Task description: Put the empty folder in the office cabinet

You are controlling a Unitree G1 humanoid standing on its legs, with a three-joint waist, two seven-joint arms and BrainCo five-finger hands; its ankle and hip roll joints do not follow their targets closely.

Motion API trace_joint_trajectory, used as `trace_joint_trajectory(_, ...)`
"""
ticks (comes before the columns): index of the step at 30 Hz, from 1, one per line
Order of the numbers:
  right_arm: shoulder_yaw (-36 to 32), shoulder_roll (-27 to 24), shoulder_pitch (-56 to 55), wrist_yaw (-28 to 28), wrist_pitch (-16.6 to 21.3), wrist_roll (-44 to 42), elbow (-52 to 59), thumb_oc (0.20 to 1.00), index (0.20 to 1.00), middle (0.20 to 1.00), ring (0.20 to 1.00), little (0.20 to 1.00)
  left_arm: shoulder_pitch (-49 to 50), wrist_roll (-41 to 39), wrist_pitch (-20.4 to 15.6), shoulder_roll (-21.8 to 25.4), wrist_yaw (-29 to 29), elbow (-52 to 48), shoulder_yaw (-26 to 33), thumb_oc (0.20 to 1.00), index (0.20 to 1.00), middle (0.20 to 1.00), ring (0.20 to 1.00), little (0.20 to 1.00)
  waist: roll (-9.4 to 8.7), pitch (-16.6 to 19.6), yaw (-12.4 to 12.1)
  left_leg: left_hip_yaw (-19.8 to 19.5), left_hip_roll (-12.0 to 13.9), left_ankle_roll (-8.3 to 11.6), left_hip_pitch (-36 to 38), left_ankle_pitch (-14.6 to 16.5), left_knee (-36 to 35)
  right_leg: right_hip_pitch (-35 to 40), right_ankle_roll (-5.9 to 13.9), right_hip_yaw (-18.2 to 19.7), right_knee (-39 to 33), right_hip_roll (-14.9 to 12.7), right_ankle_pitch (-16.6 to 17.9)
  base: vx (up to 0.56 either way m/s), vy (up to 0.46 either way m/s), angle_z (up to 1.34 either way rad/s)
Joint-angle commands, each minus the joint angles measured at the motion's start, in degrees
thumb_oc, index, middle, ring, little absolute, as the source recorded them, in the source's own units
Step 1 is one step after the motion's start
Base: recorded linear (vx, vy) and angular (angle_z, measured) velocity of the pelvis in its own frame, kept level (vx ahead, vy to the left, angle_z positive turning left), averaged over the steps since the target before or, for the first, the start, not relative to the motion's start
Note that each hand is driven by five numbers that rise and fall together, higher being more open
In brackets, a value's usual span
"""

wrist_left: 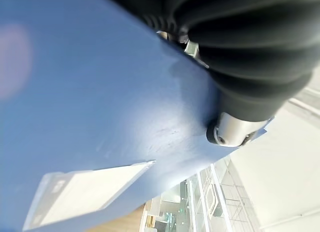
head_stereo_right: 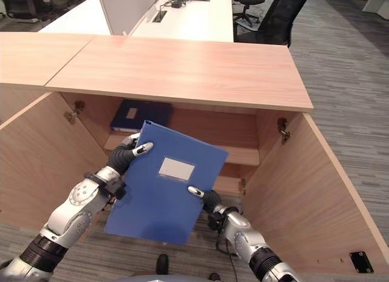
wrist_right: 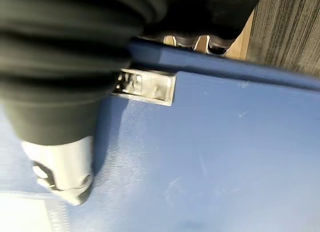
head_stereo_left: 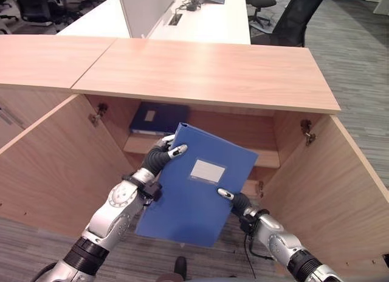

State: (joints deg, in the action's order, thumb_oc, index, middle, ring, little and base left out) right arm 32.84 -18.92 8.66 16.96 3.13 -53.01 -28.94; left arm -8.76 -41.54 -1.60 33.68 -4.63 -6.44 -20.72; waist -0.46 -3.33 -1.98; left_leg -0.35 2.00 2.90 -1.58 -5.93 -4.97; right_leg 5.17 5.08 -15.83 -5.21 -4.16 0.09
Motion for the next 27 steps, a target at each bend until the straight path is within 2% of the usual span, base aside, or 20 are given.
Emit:
trace_joint_trajectory(1, 6.4, 8.6, 4.0, 2.8, -0.4, -3.6, 6.0, 0.200, 0.200, 0.200, 0.200, 0.200, -7.1, -15.0, -2.6, -10.1, -10.7, -6.4, -11.8, 0.451, 0.451, 0.451, 0.451, 0.451, -1.59, 1.5, 0.4, 1.8, -1.1, 0.02, 0.5, 4.7, 0.0, -3.2, 0.97, 0.8, 0.4, 0.9, 0.0, 0.00, 0.000, 0.00)
trace_joint_trajectory(2, 6.2, 9.0, 3.2, 2.8, -0.6, -5.2, 6.1, 0.200, 0.200, 0.200, 0.200, 0.200, -7.0, -15.2, -2.3, -9.7, -10.6, -5.6, -12.1, 0.834, 0.834, 0.834, 0.834, 0.834, -1.50, 1.5, 0.5, 1.8, -1.1, 0.03, 0.5, 4.7, 0.0, -3.2, 0.98, 0.8, 0.4, 0.9, 0.1, 0.00, 0.000, 0.00)
trace_joint_trajectory(3, 6.0, 9.6, 2.6, 2.7, -0.5, -6.7, 5.7, 0.200, 0.200, 0.200, 0.200, 0.200, -6.7, -15.4, -2.0, -9.4, -10.4, -5.0, -12.4, 1.000, 1.000, 1.000, 1.000, 1.000, -1.41, 1.5, 0.6, 1.9, -1.1, 0.07, 0.5, 4.7, 0.0, -3.3, 0.98, 0.9, 0.5, 0.9, 0.1, 0.00, 0.000, 0.00)
trace_joint_trajectory(6, 4.7, 11.2, 1.2, 2.0, -0.6, -10.0, 3.8, 0.200, 0.200, 0.200, 0.200, 0.200, -5.1, -16.6, -1.6, -7.4, -8.9, -2.7, -12.0, 1.000, 1.000, 1.000, 1.000, 1.000, -1.08, 1.4, 0.6, 1.9, -1.0, 0.17, 0.4, 4.5, 0.0, -3.5, 1.02, 0.7, 0.5, 0.9, 0.2, 0.00, 0.000, 0.00)
trace_joint_trajectory(10, 1.1, 12.9, -1.6, 0.2, -1.4, -14.3, -2.8, 0.200, 0.200, 0.200, 0.200, 0.200, 0.2, -17.6, -1.4, -4.4, -6.3, -1.0, -8.1, 1.000, 1.000, 1.000, 1.000, 1.000, -0.71, 1.4, 0.2, 1.9, -1.0, 0.45, 0.5, 4.4, 0.0, -3.5, 0.96, 0.4, 0.6, 1.0, 0.2, 0.00, 0.000, 0.00)
trace_joint_trajectory(14, -6.7, 13.0, -6.2, -3.3, -2.4, -18.1, -8.6, 0.200, 0.200, 0.200, 0.200, 0.200, 6.8, -18.7, -0.6, -5.4, -4.0, 3.3, -3.1, 1.000, 1.000, 1.000, 1.000, 1.000, -0.41, 1.2, 0.3, 1.9, -0.8, 0.58, 0.9, 4.4, 0.0, -3.1, 0.84, 0.4, 0.9, 1.2, -0.2, 0.00, 0.000, 0.00)
trace_joint_trajectory(21, -17.6, 11.2, -11.3, -5.9, -3.4, -19.1, -9.7, 0.200, 0.200, 0.200, 0.200, 0.200, 19.5, -18.6, 2.1, -8.3, -2.1, 9.5, 3.8, 1.000, 1.000, 1.000, 1.000, 1.000, 0.16, 1.1, 0.5, 1.4, -0.3, 0.86, 1.3, 3.9, 0.0, -2.7, 0.41, 0.0, 1.4, 1.9, -1.0, 0.00, -0.038, 0.00)
trace_joint_trajectory(27, -21.6, 9.6, -10.6, -8.8, -2.5, -18.0, -11.7, 0.200, 0.200, 0.200, 0.200, 0.200, 25.6, -18.0, 4.0, -10.2, -0.6, 15.0, 6.1, 1.000, 1.000, 1.000, 1.000, 1.000, 0.87, 0.8, 0.1, 1.1, 1.2, 1.34, 1.5, 3.1, 0.0, -2.7, -0.40, -0.2, 2.2, 2.6, -2.0, 0.00, -0.061, 0.06)
